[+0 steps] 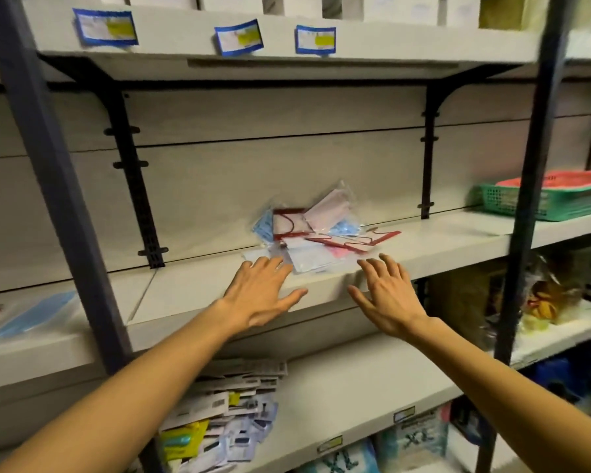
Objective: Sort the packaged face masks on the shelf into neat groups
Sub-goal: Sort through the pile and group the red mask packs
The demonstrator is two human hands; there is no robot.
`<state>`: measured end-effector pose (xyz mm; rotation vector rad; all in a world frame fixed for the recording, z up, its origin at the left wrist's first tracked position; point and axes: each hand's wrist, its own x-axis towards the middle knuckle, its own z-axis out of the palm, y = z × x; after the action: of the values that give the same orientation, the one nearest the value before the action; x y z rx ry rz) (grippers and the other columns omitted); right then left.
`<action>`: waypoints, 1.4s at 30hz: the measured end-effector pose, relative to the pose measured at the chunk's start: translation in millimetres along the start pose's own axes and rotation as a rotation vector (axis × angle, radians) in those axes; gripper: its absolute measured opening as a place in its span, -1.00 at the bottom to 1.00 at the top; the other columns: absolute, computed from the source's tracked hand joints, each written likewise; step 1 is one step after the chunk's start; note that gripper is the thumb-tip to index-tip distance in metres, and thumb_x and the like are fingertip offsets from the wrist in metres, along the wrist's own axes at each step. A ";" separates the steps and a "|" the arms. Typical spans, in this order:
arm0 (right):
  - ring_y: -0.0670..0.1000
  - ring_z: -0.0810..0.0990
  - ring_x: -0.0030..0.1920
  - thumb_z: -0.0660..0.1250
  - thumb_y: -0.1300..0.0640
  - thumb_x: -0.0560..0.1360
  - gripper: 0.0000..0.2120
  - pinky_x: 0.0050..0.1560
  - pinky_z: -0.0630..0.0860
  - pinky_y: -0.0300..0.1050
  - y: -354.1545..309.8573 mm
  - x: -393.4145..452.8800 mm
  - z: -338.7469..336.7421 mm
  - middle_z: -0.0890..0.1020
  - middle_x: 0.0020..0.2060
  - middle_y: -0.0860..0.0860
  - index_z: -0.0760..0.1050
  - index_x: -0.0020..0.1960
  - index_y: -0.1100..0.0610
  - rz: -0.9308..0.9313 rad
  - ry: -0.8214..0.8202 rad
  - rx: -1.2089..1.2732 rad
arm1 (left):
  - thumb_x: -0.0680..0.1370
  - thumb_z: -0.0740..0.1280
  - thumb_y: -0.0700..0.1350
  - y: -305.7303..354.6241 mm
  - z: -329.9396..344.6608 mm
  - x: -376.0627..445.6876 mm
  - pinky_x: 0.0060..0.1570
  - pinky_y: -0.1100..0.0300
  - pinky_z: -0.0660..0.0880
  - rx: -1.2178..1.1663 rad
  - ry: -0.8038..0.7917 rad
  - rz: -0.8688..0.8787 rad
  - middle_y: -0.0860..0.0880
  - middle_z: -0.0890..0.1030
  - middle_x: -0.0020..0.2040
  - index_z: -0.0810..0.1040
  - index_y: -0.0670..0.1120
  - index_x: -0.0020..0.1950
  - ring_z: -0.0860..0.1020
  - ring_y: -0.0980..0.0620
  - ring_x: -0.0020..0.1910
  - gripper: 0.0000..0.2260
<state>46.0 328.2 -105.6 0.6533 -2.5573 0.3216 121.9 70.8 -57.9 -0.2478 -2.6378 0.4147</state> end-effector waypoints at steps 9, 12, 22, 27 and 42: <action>0.14 0.30 0.44 0.18 -0.21 0.61 -0.37 0.40 0.30 0.06 48.3 116.4 11.2 0.42 0.44 0.11 0.21 0.55 0.10 -0.049 0.032 -0.022 | 0.64 0.01 0.32 -25.5 35.3 117.7 0.23 -0.04 0.38 -0.023 0.018 -0.102 -0.03 0.47 0.33 0.42 0.00 0.40 0.48 -0.10 0.27 -0.47; 0.16 0.35 0.40 0.20 -0.28 0.57 -0.34 0.36 0.36 0.08 54.3 154.9 18.4 0.44 0.41 0.12 0.25 0.53 0.09 -0.039 -0.083 -0.034 | 0.65 0.04 0.29 -35.8 46.3 151.6 0.23 -0.03 0.37 -0.005 -0.001 -0.110 -0.04 0.46 0.33 0.41 -0.02 0.40 0.47 -0.10 0.28 -0.49; 0.06 0.61 -0.12 0.25 -0.25 0.53 -0.66 -0.12 0.55 -0.03 99.7 215.8 36.0 0.67 -0.12 -0.05 0.62 -0.06 0.00 -0.111 -0.278 0.105 | 0.59 0.25 0.04 -49.0 65.9 240.4 0.18 -0.04 0.49 -0.067 -0.002 -0.159 -0.10 0.49 0.35 0.41 -0.06 0.39 0.52 -0.16 0.26 -0.61; 0.11 0.45 -0.27 0.23 -0.04 0.56 -0.76 -0.28 0.39 -0.01 139.5 230.5 42.3 0.54 -0.29 -0.03 0.40 -0.26 -0.02 -0.127 -0.147 0.140 | 0.58 0.20 -0.17 -34.4 72.6 273.9 0.12 -0.09 0.51 -0.063 0.004 -0.248 -0.14 0.53 0.29 0.41 -0.13 0.36 0.53 -0.20 0.23 -0.66; 0.10 0.59 -0.19 0.18 -0.02 0.62 -0.81 -0.19 0.43 -0.08 221.8 280.7 86.4 0.64 -0.23 -0.02 0.50 -0.11 -0.02 0.140 0.184 0.544 | 0.52 0.37 0.14 3.0 108.4 335.4 0.09 -0.01 0.38 0.183 0.102 -0.419 -0.06 0.57 0.16 0.43 -0.04 0.26 0.52 -0.11 0.16 -0.59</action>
<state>-315.6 380.5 -62.0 0.5939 -2.3427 1.0960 -223.1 127.6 -13.8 0.3286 -2.4439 0.4798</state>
